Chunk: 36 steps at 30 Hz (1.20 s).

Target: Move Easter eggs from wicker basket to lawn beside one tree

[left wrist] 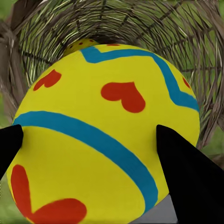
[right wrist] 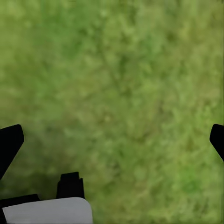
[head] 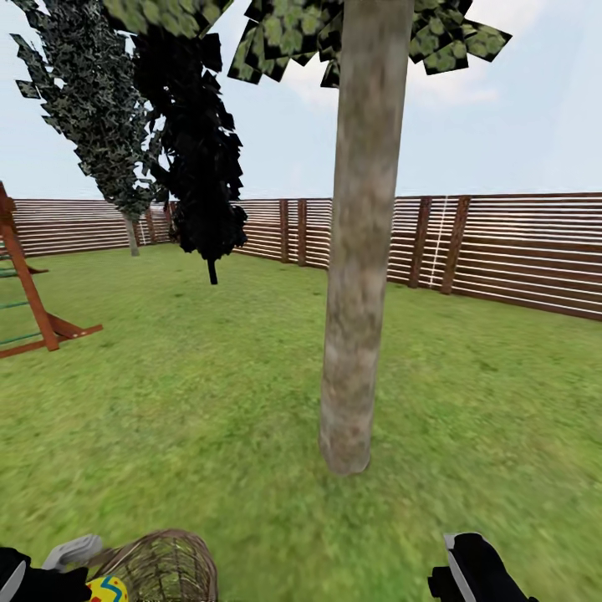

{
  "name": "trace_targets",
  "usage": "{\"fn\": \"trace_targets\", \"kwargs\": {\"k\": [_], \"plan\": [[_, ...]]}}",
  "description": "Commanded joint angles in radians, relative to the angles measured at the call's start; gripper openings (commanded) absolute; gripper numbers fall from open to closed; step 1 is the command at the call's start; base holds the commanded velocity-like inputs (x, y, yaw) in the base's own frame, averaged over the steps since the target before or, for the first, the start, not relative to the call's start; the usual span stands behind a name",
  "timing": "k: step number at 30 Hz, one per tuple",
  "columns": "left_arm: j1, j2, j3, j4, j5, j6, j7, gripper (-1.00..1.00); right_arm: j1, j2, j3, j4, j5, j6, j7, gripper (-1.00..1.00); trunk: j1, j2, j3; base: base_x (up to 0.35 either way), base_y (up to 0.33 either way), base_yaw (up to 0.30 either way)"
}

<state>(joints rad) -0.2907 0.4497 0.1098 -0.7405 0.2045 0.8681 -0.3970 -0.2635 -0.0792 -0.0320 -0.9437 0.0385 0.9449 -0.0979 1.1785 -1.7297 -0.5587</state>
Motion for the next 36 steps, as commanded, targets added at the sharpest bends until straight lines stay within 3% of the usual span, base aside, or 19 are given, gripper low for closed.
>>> {"fn": "trace_targets", "kwargs": {"k": [1, 14, 36], "plan": [[-0.001, 0.0, 0.002, 0.0, 0.001, 0.006, -0.002, -1.0, 0.0, 0.0, 0.0, -0.001, 0.003, 0.005, 0.002, 1.0, -0.004, 0.007, 0.002, 0.0, 0.0, 0.074], [-0.001, 0.0, 0.002, 0.0, 0.001, 0.006, -0.002, -1.0, 0.0, 0.001, 0.0, -0.001, 0.006, 0.004, 0.003, 1.0, -0.054, 0.098, 0.043, 0.0, 0.0, 0.014], [-0.001, 0.001, 0.007, -0.001, 0.0, 0.005, 0.002, -1.0, 0.0, -0.001, 0.0, -0.001, 0.008, 0.005, 0.0, 1.0, -0.138, 0.252, 0.112, 0.0, 0.0, 0.261]]}}
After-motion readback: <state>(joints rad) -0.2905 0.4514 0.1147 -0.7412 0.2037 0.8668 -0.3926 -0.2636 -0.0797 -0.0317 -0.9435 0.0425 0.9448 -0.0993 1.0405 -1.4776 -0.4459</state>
